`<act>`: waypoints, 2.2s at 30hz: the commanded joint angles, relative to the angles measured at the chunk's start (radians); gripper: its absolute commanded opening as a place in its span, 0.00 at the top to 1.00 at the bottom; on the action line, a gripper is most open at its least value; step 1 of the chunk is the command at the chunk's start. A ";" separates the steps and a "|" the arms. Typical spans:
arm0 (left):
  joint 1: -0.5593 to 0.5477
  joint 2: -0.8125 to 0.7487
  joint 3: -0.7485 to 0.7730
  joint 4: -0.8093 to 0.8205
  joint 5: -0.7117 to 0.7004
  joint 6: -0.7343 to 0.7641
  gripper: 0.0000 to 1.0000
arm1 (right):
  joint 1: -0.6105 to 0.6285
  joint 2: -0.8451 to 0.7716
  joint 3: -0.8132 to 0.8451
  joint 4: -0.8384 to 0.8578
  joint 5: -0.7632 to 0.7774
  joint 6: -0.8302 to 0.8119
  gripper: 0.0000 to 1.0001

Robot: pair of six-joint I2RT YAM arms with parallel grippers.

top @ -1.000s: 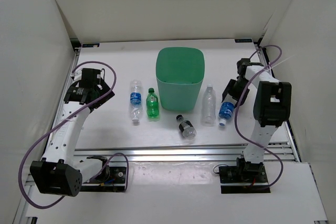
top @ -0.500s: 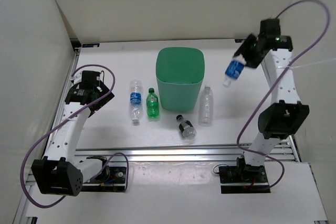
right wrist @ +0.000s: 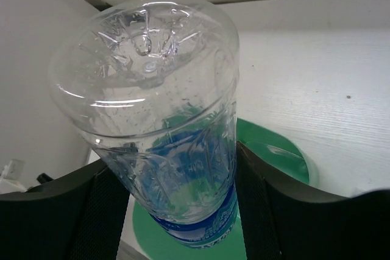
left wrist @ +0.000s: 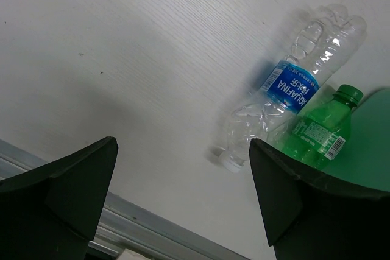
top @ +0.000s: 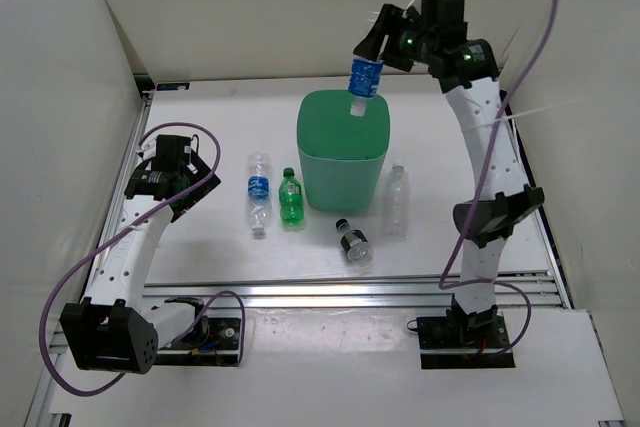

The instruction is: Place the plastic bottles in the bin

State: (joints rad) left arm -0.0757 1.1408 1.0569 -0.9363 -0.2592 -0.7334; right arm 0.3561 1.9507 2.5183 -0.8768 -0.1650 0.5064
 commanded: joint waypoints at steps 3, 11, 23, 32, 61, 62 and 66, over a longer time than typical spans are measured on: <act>0.004 -0.016 -0.005 0.019 0.017 0.003 0.00 | 0.000 0.074 0.056 0.085 -0.005 -0.043 0.78; 0.004 -0.007 -0.014 0.028 0.026 0.012 0.00 | 0.047 0.108 0.020 0.064 -0.018 -0.061 0.75; 0.004 -0.009 -0.078 0.097 0.081 0.032 0.00 | 0.041 -0.188 -0.105 -0.002 0.100 -0.074 0.00; -0.065 0.114 -0.227 0.522 0.244 0.158 0.00 | -0.063 -0.380 -0.300 -0.152 0.053 -0.057 0.00; -0.145 0.652 0.064 0.686 0.313 0.132 0.12 | -0.124 -0.361 -0.268 -0.214 -0.120 -0.108 0.00; -0.145 0.665 0.064 0.686 0.313 0.123 0.14 | -0.124 -0.361 -0.268 -0.214 -0.120 -0.108 0.00; -0.145 0.674 0.077 0.686 0.343 0.114 0.31 | -0.124 -0.361 -0.268 -0.214 -0.120 -0.108 0.00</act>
State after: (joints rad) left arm -0.2180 1.8290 1.1057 -0.2611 0.0513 -0.5976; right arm 0.2356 1.6073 2.2398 -1.1011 -0.2649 0.4248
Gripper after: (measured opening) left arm 0.730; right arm 0.998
